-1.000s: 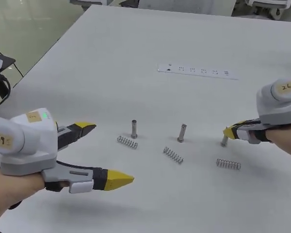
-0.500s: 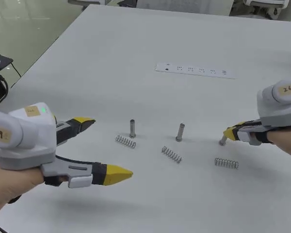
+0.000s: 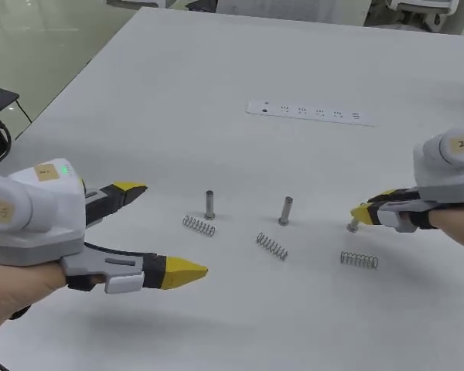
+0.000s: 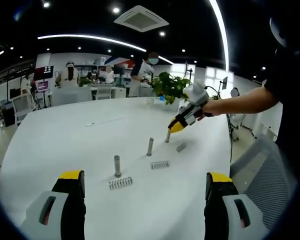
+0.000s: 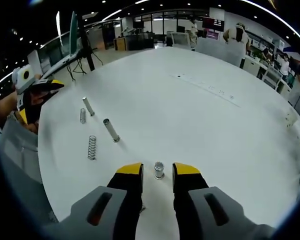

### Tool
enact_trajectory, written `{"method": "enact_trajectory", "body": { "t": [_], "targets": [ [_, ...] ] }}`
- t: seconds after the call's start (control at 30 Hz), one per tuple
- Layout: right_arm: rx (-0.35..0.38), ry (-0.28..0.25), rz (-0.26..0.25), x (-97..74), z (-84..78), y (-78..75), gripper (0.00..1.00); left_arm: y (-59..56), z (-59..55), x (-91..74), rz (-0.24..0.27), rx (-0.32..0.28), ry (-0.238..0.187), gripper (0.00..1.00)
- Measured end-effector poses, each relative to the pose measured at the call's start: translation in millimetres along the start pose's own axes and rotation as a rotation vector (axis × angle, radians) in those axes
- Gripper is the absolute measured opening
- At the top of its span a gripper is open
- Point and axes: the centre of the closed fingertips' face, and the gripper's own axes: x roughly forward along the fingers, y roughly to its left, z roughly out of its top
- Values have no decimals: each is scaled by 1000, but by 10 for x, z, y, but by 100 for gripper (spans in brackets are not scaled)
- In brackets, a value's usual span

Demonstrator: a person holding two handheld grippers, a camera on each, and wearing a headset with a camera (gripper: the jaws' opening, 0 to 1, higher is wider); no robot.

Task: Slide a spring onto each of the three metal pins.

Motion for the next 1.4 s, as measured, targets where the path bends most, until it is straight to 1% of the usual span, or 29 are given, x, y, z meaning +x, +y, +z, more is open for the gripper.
{"method": "enact_trajectory", "body": {
  "t": [0.1,0.27,0.37,0.67,0.83,0.93,1.03,1.1,1.13,1.27,1.4],
  "targets": [
    [-19,0,-8,-51,-24,-9,23,3,-2,-1,0,-1,0,98],
    [-27,-9,0,-129,-45,-2,24,12,1,-9,1,-2,-2,98],
    [-42,-19,14,-170,-48,31,25,17,8,-16,3,-1,-3,98],
    [-115,-2,39,-234,-84,137,26,41,6,-33,6,-1,1,98],
    [-185,35,58,-236,-165,225,24,35,13,-27,5,-3,0,98],
    [-215,46,71,-241,-207,270,24,35,27,-23,6,-5,-3,98],
    [-245,71,91,-232,-293,321,24,34,28,-16,5,-5,-1,98],
    [-272,95,99,-209,-367,313,23,33,28,-12,3,-4,2,98],
    [-283,96,103,-209,-381,332,23,36,32,-12,4,-1,2,98],
    [-291,112,134,-213,-433,411,23,45,61,-13,6,0,-2,98],
    [-303,125,148,-204,-476,442,23,46,66,-16,6,2,-1,98]
  ]
}}
